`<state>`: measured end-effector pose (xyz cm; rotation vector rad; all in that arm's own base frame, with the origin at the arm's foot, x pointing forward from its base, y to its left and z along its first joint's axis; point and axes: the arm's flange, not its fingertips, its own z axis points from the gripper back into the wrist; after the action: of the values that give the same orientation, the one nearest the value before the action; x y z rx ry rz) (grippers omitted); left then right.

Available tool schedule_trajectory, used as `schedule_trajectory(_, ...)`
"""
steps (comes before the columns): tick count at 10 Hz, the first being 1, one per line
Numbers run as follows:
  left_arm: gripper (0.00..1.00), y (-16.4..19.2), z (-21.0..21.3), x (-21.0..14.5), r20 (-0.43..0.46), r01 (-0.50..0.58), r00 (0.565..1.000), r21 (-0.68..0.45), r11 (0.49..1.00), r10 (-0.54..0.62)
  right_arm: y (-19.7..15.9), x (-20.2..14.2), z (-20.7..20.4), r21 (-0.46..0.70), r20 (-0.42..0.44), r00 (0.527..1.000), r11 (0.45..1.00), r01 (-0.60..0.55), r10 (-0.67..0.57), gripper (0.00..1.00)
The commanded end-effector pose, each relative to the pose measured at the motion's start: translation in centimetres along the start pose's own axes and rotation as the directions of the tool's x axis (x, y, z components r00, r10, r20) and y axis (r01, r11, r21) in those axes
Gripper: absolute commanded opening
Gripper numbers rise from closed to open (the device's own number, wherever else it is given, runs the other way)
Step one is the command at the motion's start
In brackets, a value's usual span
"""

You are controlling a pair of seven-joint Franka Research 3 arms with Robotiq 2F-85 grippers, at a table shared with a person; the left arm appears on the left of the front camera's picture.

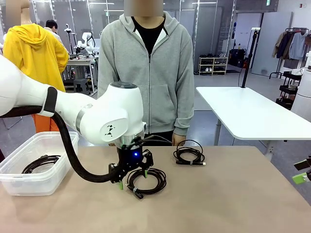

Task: Organize and store the cables.
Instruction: Place the USB Extension Cable into the Organizing box.

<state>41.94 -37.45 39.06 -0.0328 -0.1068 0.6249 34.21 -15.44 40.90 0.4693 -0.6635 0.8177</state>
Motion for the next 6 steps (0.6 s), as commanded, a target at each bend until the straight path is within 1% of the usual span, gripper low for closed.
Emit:
schedule_trajectory(1, 1.00, -1.4, -1.2, -1.3, 0.110, -0.145, 0.983, -0.009, 0.989, 0.145, 0.2, 0.3, 0.1, 0.004, 0.010, 1.000, 1.000, 0.025, -0.025, 1.00)
schedule_trajectory(2, 1.00, -1.6, -1.7, -1.3, 0.167, -0.183, 0.969, -0.006, 0.983, 0.182, 0.2, 0.3, 0.1, 0.004, 0.010, 1.000, 1.000, 0.025, -0.025, 1.00)
schedule_trajectory(6, 1.00, -1.9, -4.1, 0.5, 0.150, -0.197, 0.969, -0.018, 0.980, 0.197, 0.2, 0.3, 0.1, 0.004, 0.010, 1.000, 1.000, 0.025, -0.025, 1.00)
